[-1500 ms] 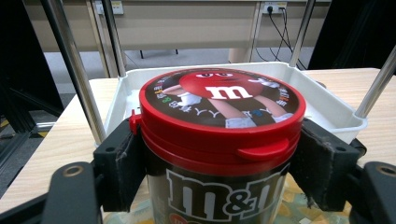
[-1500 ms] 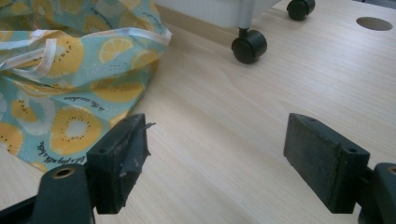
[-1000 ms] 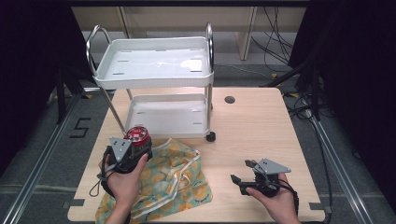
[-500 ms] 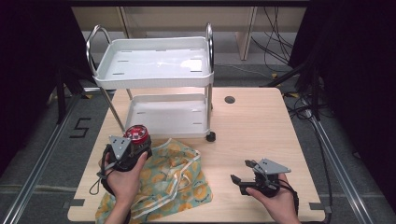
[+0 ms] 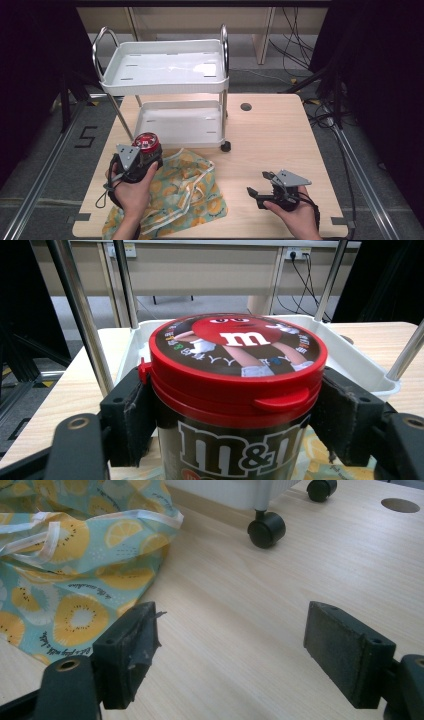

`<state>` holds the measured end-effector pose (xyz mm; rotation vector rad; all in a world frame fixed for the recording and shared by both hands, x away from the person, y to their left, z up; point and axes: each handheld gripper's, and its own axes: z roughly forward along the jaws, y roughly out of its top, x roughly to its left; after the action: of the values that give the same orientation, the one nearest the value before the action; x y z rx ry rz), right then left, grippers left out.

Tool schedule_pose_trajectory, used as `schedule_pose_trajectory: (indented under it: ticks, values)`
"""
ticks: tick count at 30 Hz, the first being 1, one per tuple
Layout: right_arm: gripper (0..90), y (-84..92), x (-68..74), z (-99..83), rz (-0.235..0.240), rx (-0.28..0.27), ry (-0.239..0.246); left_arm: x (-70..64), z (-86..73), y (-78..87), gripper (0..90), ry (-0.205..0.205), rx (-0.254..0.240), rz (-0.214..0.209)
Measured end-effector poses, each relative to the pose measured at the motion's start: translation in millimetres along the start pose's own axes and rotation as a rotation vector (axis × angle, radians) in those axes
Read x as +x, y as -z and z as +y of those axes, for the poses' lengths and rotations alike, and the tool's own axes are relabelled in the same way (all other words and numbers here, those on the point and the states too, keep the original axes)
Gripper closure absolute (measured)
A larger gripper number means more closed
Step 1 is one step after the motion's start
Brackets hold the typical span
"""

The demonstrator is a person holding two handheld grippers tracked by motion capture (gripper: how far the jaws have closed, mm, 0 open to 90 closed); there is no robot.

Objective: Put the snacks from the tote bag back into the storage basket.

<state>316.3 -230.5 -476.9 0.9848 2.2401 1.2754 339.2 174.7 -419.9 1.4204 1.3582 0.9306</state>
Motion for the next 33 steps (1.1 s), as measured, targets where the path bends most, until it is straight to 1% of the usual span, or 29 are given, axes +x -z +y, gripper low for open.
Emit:
schedule_pose_trajectory:
  ticks: [6, 8, 9, 16, 18, 19, 20, 21, 22, 24, 25, 26, 27, 28, 30, 31, 32, 33]
  values:
    - [22.7, 0.0, -0.4, 0.0, 0.003, 0.006, 0.003, -0.4, 2.5, -1.0, 25.4, 0.001, -0.002, 0.000]
    - [22.6, 0.0, 1.0, 0.0, 0.009, 0.008, -0.018, -1.1, 3.6, -1.0, 25.4, 0.007, -0.006, -0.001]
    - [22.7, 0.1, -0.2, 0.0, 0.001, 0.005, 0.001, -1.1, 4.1, -0.8, 25.5, 0.006, -0.005, -0.002]
    - [22.7, 0.1, -0.3, 0.0, 0.001, 0.004, 0.003, -0.7, 6.5, -1.0, 25.4, 0.010, -0.006, 0.001]
    - [22.6, 0.0, 1.2, 0.0, 0.009, 0.009, -0.018, -0.5, 6.9, -1.4, 25.4, 0.009, -0.007, 0.002]
    - [22.7, -0.8, 1.1, -0.1, 0.023, 0.007, -0.021, -0.4, 7.0, -1.5, 25.4, 0.009, -0.006, 0.002]
    - [22.7, -0.7, 1.1, -0.1, 0.023, 0.008, -0.021, -0.2, 7.1, -1.7, 25.4, 0.010, -0.007, 0.002]
    - [22.6, 0.2, 1.2, 0.0, 0.009, 0.009, -0.018, -0.1, 7.2, -1.9, 25.4, 0.012, -0.009, 0.005]
    - [22.7, 0.1, 0.0, 0.0, 0.000, 0.003, 0.000, 0.2, 7.4, -2.0, 25.4, 0.010, -0.008, 0.006]
    - [22.7, -0.1, -0.4, 0.0, 0.001, 0.003, 0.002, 0.6, 7.8, -2.1, 25.5, 0.014, -0.008, 0.009]
    - [22.6, 0.6, 2.2, -0.3, 0.009, 0.021, -0.034, 0.7, 8.0, -2.2, 25.4, 0.012, -0.008, 0.011]
    - [22.7, -0.1, 2.4, -0.5, 0.006, 0.010, -0.034, 0.7, 8.2, -2.2, 25.5, 0.012, -0.008, 0.011]
    - [22.6, 0.4, 3.8, -0.5, 0.009, 0.021, -0.046, 0.7, 8.5, -2.4, 25.4, 0.009, -0.009, 0.013]
    - [22.6, -0.2, 2.9, -0.4, 0.007, 0.012, -0.029, 0.6, 8.6, -2.6, 25.5, 0.007, -0.009, 0.013]
    - [22.6, -0.6, 3.6, -0.4, 0.018, 0.016, -0.041, 0.2, 9.1, -3.2, 25.4, 0.009, -0.012, 0.010]
    - [22.6, 0.1, 3.6, -0.4, 0.010, 0.017, -0.041, -0.2, 9.5, -3.3, 25.4, 0.011, -0.012, 0.012]
    - [22.7, -0.3, 2.3, -0.4, 0.004, 0.008, -0.023, -0.4, 9.7, -3.5, 25.4, 0.012, -0.012, 0.013]
    - [22.6, -0.1, 2.6, -0.5, 0.002, 0.011, -0.030, -0.5, 10.1, -3.8, 25.4, 0.012, -0.012, 0.012]
